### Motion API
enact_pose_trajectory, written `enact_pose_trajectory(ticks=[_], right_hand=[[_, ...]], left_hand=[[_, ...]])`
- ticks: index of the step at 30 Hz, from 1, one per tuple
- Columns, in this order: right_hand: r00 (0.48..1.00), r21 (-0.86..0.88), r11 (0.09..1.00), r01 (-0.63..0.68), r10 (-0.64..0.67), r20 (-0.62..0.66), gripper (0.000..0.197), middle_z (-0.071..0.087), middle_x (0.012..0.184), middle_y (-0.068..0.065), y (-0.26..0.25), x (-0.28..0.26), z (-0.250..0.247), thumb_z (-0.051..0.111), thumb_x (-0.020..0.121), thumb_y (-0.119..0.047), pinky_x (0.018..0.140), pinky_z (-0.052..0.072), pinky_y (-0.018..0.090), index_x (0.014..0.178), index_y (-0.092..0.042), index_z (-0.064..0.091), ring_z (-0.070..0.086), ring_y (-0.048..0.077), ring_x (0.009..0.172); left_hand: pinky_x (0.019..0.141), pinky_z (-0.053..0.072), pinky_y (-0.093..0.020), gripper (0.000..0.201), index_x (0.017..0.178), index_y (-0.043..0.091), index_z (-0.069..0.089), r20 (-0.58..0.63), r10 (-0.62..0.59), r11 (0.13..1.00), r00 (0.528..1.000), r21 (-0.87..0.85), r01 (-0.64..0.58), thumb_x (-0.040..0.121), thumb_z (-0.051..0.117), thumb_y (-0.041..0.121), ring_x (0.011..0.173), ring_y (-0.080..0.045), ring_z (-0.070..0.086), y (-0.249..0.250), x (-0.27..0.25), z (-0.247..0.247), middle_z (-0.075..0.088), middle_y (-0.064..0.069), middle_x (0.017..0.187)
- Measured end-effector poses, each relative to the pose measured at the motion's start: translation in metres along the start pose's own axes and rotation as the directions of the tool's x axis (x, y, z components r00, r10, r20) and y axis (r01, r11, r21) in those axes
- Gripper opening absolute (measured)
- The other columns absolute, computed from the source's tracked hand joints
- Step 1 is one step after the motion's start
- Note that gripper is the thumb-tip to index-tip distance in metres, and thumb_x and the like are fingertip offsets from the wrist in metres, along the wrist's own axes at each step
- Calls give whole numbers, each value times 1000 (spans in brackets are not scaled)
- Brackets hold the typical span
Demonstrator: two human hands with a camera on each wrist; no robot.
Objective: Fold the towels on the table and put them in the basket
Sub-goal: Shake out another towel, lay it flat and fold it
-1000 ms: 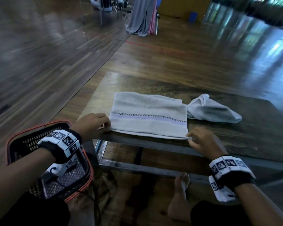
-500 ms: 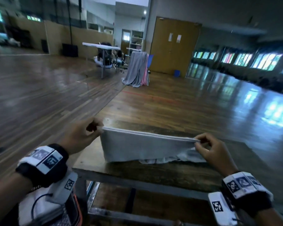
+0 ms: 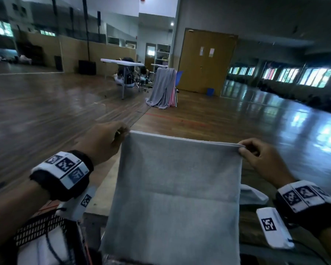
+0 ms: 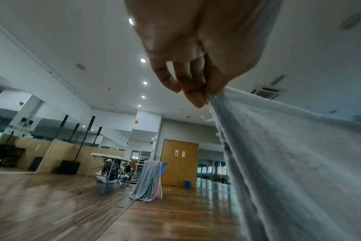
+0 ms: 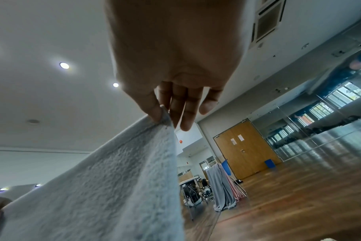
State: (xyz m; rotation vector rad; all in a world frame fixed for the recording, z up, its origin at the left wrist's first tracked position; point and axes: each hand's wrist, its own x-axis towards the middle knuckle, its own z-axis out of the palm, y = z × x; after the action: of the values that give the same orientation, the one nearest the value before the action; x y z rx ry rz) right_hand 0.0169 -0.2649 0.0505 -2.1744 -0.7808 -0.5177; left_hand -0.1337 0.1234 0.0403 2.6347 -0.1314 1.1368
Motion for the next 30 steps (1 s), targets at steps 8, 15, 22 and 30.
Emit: enact_pose_trajectory(ticks=[8,15,22,30], right_hand=[[996,-14,996,-85,86,9,9,66,83,3,50,-14,69,62,84,-8,67,52,27,89,-15,65,62,14,74],[944,-268,960,82,12,330,18,67,83,0,92,-97,119,73,71,-5,71,52,39,83,-17,68,64,21,80],[854,-320,941,106,79,514,15,67,85,-2,104,-126,133,73,72,-9,74,47,37,82,-20,69,63,21,84],[969,-311,942,123,-46,244,19,68,83,-2,98,-113,122,77,68,-6,73,47,46,83,-14,68,63,21,80]], left_hand=[[73,46,-38,14,94,20,60,78,-49,991,996,126,39,89,49,25,74,-31,64,-28,-39,63,69,-5,91],[79,46,-34,9,90,24,65,517,-39,974,855,211,-83,84,58,26,79,-19,67,-36,-117,103,69,6,89],[72,41,-29,14,95,23,64,678,-108,979,727,201,-41,82,59,25,77,-25,64,-37,-140,121,68,5,96],[66,44,-26,15,79,25,66,393,18,990,920,124,-72,80,51,31,63,-13,63,-46,-133,110,68,11,78]])
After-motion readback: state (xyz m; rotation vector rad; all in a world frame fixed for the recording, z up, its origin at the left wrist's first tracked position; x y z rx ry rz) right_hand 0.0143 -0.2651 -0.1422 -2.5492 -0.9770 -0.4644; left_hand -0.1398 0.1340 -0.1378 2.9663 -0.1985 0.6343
